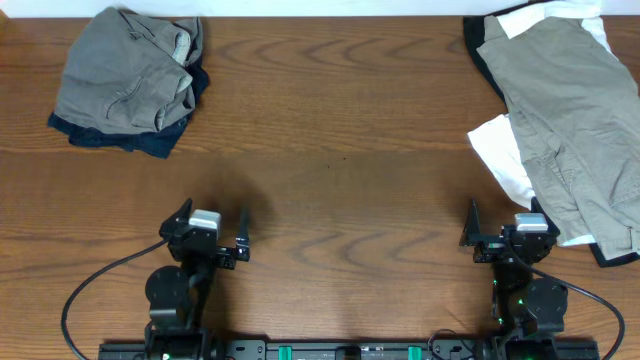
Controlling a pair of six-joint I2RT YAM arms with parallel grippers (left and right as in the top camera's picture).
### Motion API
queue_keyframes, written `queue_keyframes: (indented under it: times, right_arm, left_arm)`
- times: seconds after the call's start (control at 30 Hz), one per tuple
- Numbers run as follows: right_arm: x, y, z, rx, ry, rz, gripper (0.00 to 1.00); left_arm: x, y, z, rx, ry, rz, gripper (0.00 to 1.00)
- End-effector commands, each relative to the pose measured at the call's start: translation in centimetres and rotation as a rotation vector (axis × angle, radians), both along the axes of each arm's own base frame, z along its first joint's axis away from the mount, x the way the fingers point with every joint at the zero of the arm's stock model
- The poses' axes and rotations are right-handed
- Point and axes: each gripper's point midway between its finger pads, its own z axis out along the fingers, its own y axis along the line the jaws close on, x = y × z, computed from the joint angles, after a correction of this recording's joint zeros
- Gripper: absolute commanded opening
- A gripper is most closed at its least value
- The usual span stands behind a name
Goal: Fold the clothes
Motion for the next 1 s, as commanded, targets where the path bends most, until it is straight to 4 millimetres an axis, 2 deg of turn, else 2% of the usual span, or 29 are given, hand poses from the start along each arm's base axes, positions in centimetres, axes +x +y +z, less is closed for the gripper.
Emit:
queue_keyframes:
  times: [0.0,0.1,0.3,0.97]
  right_arm:
    - [0.0,-0.3,-0.1,-0.012,0.0,-0.01,0.99]
    - [0.0,-0.3,-0.1,-0.012,0.0,-0.009,0.99]
    - [0.0,-0.3,-0.1,-0.012,0.0,-0.009,0.99]
    - [0.0,-0.3,-0.1,-0.012,0.0,-0.01,0.99]
  left_arm:
    - [-0.3,0.0,-1.1,0.012,0.031,0.002,0.98]
    - [-0.3,0.3,-0.7,0.015,0.017,0.015,0.98]
    - [-0.5,0.2,1.3,-0.007,-0.072,0.015,0.98]
    - [-0.5,-0.3,1.3,-0.023,-0.066,-0.009,0.98]
